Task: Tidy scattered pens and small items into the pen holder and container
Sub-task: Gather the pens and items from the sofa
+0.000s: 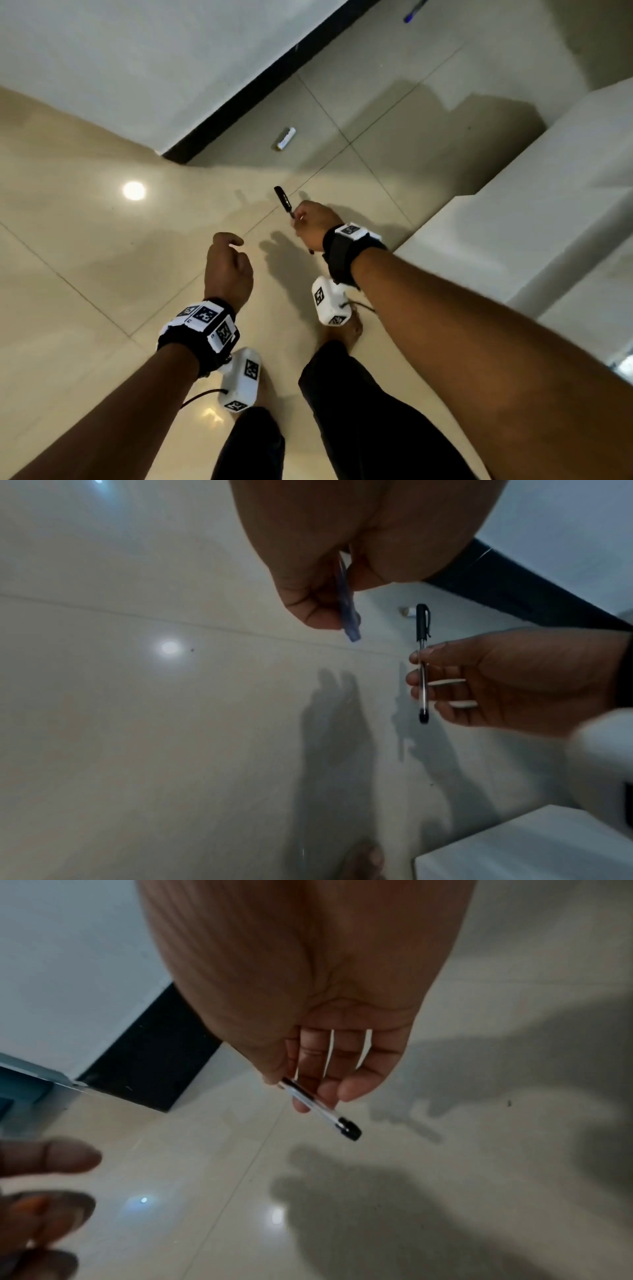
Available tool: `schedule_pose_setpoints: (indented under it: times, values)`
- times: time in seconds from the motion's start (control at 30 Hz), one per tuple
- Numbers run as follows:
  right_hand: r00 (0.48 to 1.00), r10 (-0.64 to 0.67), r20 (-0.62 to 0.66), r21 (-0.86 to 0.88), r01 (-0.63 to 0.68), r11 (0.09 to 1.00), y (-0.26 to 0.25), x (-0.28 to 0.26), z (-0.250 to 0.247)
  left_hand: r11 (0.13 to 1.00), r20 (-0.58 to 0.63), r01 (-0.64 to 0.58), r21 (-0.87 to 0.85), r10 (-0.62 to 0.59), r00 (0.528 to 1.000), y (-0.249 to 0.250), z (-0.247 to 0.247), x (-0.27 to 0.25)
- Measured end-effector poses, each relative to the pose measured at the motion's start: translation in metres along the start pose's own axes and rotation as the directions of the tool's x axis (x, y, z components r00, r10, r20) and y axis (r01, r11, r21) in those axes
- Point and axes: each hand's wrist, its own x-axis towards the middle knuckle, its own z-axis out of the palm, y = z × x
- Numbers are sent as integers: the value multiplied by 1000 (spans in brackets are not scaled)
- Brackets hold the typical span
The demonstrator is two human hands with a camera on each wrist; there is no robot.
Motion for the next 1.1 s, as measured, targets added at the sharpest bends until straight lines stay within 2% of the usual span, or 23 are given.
schedule_pose_setpoints:
  times: [0.1, 0.27, 0.37, 0.5, 0.67, 0.77, 0.9, 0.97, 1.1]
  values:
    - [999, 17, -47, 65, -14, 998, -8, -34, -21, 996, 9, -61, 65, 60, 998, 43, -24, 5]
    - [997, 55, -62, 235, -39, 971, -17, -85, -83, 982, 125, -166, 86, 155, 980, 133, -43, 2]
    - [988, 113, -109, 370, -65, 927, -19, -111, -123, 964, 186, -193, 185, 158, 970, 188, -39, 0]
    - [978, 112, -176, 430, -26, 903, -21, -131, -180, 961, 234, -252, 114, 220, 947, 266, -12, -4]
    - [968, 62, -242, 416, 46, 908, -21, -129, -234, 970, 379, -219, 101, 166, 910, 333, 35, 20]
    - [965, 76, -249, 467, 51, 883, -17, -115, -256, 964, 352, -235, 123, 179, 919, 356, 55, 40]
    - [957, 164, -238, 556, -4, 831, -9, -88, -270, 957, 322, -220, 191, 151, 935, 381, 67, 71]
    - [952, 211, -223, 585, -42, 810, -4, -76, -277, 959, 328, -225, 172, 159, 931, 393, 65, 84]
    - [948, 266, -176, 549, -130, 826, 9, -56, -283, 943, 372, -241, 229, 144, 917, 402, 59, 106]
